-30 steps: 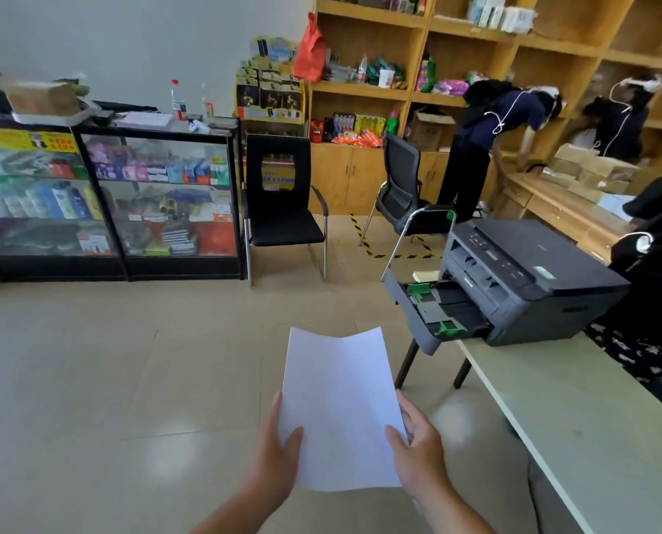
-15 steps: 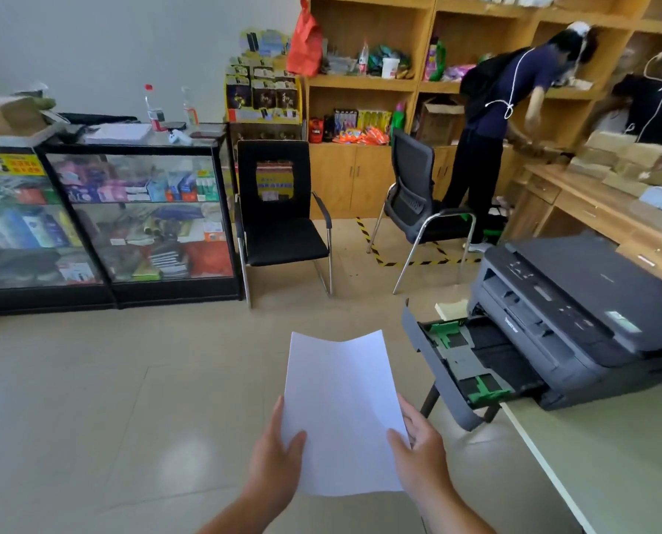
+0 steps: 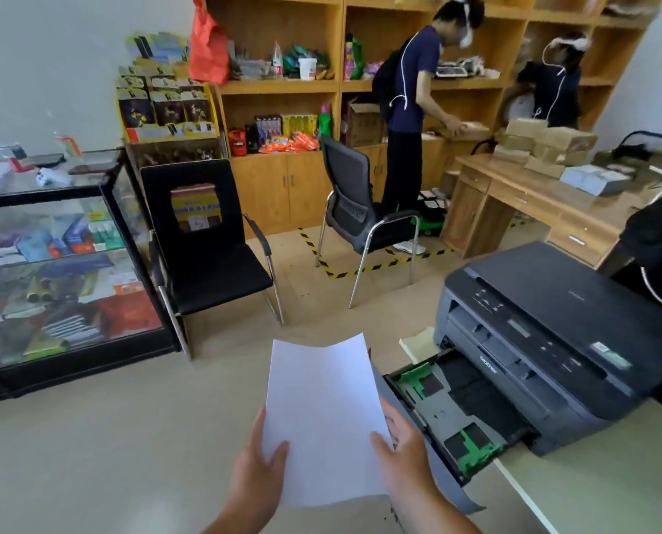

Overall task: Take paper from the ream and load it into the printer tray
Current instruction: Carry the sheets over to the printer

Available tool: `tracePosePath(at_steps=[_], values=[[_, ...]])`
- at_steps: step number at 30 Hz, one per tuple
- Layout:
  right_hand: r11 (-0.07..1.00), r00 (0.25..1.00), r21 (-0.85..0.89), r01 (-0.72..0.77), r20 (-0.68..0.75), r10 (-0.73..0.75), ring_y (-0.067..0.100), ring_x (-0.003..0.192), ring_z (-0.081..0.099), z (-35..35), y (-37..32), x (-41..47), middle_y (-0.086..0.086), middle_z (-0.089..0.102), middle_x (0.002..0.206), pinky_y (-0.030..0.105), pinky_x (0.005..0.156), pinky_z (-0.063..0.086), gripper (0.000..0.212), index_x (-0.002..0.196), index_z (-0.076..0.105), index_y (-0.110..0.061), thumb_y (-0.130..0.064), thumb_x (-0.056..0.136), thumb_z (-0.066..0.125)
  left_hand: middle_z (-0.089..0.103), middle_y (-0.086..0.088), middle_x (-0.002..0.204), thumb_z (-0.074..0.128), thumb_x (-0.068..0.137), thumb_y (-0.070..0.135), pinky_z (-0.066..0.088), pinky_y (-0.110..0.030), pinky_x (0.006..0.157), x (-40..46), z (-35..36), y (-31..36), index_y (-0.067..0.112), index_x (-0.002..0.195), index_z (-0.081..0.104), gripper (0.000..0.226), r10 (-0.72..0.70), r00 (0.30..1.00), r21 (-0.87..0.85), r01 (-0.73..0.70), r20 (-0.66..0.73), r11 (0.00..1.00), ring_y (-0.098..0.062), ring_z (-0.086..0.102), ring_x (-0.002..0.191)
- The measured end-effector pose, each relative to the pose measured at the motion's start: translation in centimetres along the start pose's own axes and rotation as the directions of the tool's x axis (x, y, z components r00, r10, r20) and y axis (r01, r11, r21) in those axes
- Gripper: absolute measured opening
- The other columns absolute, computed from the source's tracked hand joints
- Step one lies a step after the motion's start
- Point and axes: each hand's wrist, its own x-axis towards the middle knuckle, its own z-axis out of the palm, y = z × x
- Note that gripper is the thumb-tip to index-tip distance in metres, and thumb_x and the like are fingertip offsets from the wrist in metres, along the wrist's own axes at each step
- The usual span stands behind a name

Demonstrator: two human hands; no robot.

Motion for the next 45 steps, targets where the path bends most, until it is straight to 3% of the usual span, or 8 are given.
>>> tracePosePath(at_steps=[3, 12, 17, 22, 28, 34, 39, 45], values=[[1.0, 0.999, 0.02, -0.001, -0.047, 0.002, 0.004, 0.125, 0.058, 0.2, -0.1, 2.7, -0.01, 0.064, 0.135, 0.04, 0.112, 0.044, 0.062, 0.14, 0.052, -0.027, 0.004, 0.087, 0.048, 0.05, 0.004, 0.138, 0.06, 0.088, 0.018, 0.038, -0.037, 0.103, 4.0, 0.5, 0.4, 0.029, 0.144, 0.028, 0.065, 0.003, 0.998, 0.003, -0.003, 0.063, 1.0, -0.016, 0.049, 0.118], [0.993, 0.948, 0.106, -0.06, -0.306, 0.09, 0.001, 0.108, 0.067, 2.5, -1.0, 9.0, -0.014, 0.074, 0.117, 0.023, 0.088, 0.056, 0.06, 0.135, 0.055, -0.029, 0.001, 0.083, 0.054, 0.047, -0.01, 0.143, 0.067, 0.083, 0.011, 0.033, -0.04, 0.108, 16.8, 1.8, 2.7, 0.017, 0.142, 0.034, 0.068, 0.117, 0.972, 0.14, -0.147, 0.202, 0.979, -0.029, 0.045, 0.13], [0.98, 0.86, 0.194, -0.036, -0.494, 0.129, -0.01, 0.101, 0.066, 2.8, -1.7, 9.4, -0.035, 0.072, 0.099, 0.017, 0.087, 0.055, 0.054, 0.124, 0.059, -0.03, -0.018, 0.073, 0.068, 0.053, -0.014, 0.138, 0.072, 0.077, 0.014, 0.04, -0.042, 0.1, 20.8, 3.2, 4.8, 0.013, 0.14, 0.037, 0.073, 0.206, 0.91, 0.132, -0.268, 0.361, 0.954, -0.033, 0.052, 0.124], [0.978, 0.76, 0.201, -0.049, -0.629, 0.167, -0.005, 0.105, 0.067, 1.8, -1.3, 8.0, -0.027, 0.075, 0.105, 0.021, 0.097, 0.051, 0.049, 0.12, 0.064, -0.033, -0.005, 0.079, 0.062, 0.057, -0.012, 0.134, 0.048, 0.054, 0.059, 0.044, -0.041, 0.096, 21.6, 5.8, 6.0, 0.018, 0.141, 0.037, 0.097, 0.245, 0.837, 0.107, -0.337, 0.489, 0.936, -0.035, 0.057, 0.117], [0.961, 0.612, 0.245, -0.131, -0.742, 0.273, 0.009, 0.107, 0.069, 0.4, 0.4, 5.9, -0.021, 0.076, 0.103, 0.034, 0.102, 0.05, 0.054, 0.122, 0.063, -0.035, 0.003, 0.083, 0.058, 0.051, -0.013, 0.14, 0.063, 0.069, 0.047, 0.038, -0.037, 0.105, 21.5, 9.2, 6.7, 0.015, 0.141, 0.038, 0.082, 0.265, 0.705, 0.061, -0.401, 0.658, 0.914, -0.031, 0.05, 0.126], [0.943, 0.546, 0.308, -0.123, -0.773, 0.323, -0.006, 0.098, 0.068, -0.9, 2.1, 4.4, -0.006, 0.077, 0.107, 0.008, 0.078, 0.051, 0.053, 0.119, 0.061, -0.028, 0.011, 0.084, 0.058, 0.057, -0.01, 0.132, 0.047, 0.054, 0.065, 0.038, -0.02, 0.086, 21.4, 12.3, 7.1, 0.01, 0.141, 0.035, 0.104, 0.24, 0.614, 0.047, -0.413, 0.752, 0.909, -0.027, 0.058, 0.117], [0.913, 0.513, 0.391, -0.117, -0.764, 0.392, -0.014, 0.085, 0.068, -2.3, 4.2, 4.8, -0.008, 0.075, 0.105, 0.008, 0.072, 0.053, 0.048, 0.121, 0.059, -0.026, 0.0, 0.081, 0.066, 0.058, -0.011, 0.131, 0.072, 0.078, 0.019, 0.043, -0.03, 0.095, 21.9, 15.4, 7.1, 0.014, 0.142, 0.034, 0.075, 0.185, 0.557, 0.081, -0.418, 0.809, 0.905, -0.027, 0.058, 0.116], [0.878, 0.497, 0.466, -0.11, -0.739, 0.455, -0.017, 0.076, 0.067, -4.6, 7.3, 6.4, -0.029, 0.073, 0.075, 0.004, 0.064, 0.049, 0.051, 0.127, 0.06, -0.004, 0.006, 0.077, 0.064, 0.042, -0.009, 0.144, 0.067, 0.062, 0.048, 0.024, -0.006, 0.096, 23.9, 20.4, 6.6, 0.007, 0.141, 0.033, 0.095, 0.046, 0.481, 0.191, -0.433, 0.876, 0.881, -0.025, 0.039, 0.134]])
